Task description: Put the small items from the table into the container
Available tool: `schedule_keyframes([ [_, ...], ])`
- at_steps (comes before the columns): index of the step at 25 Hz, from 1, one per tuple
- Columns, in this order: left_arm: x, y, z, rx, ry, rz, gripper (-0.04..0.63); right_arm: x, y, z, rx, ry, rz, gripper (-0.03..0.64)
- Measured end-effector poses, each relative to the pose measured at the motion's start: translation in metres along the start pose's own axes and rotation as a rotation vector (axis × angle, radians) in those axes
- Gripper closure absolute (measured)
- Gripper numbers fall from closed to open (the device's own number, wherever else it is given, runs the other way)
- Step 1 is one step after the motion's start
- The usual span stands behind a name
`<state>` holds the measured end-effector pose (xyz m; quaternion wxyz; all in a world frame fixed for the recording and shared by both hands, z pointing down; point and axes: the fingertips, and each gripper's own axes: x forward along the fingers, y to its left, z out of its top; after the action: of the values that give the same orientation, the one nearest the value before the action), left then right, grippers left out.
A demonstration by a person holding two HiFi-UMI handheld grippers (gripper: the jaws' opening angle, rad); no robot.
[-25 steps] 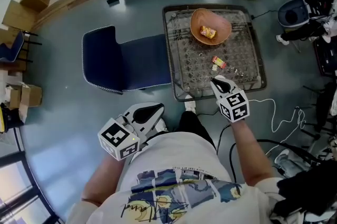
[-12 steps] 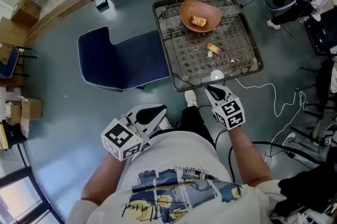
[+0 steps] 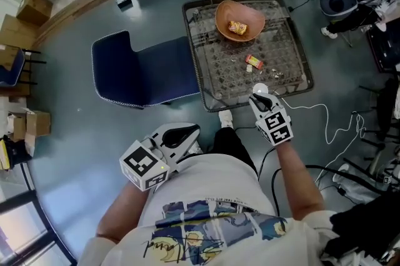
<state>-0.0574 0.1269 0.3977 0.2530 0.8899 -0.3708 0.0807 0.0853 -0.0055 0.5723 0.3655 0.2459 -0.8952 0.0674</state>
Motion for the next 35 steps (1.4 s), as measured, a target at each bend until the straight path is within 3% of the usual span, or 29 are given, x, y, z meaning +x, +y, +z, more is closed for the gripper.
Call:
schedule_keyframes([
  [6,0.035,0.018,0.018,-0.023,-0.002,0.056,0.586,0.041,-0.051,-0.018,-0.082,0.070,0.051,0.555],
  [10,0.065,0.030,0.032,-0.051,-0.006,0.083,0.586,0.074,-0.081,-0.033,-0.149,0.138,0.112,0.502],
  [16,0.098,0.053,0.047,-0.071,-0.005,0.134,0.586,0.126,-0.117,-0.056,-0.284,0.251,0.181,0.497],
  [24,0.118,0.074,0.053,-0.131,-0.009,0.234,0.585,0.181,-0.133,-0.084,-0.457,0.341,0.298,0.476],
  [30,0.129,0.083,0.059,-0.158,-0.010,0.288,0.586,0.198,-0.133,-0.100,-0.515,0.394,0.372,0.475],
  [35,0.137,0.090,0.063,-0.161,-0.005,0.305,0.586,0.195,-0.137,-0.089,-0.506,0.357,0.388,0.477],
])
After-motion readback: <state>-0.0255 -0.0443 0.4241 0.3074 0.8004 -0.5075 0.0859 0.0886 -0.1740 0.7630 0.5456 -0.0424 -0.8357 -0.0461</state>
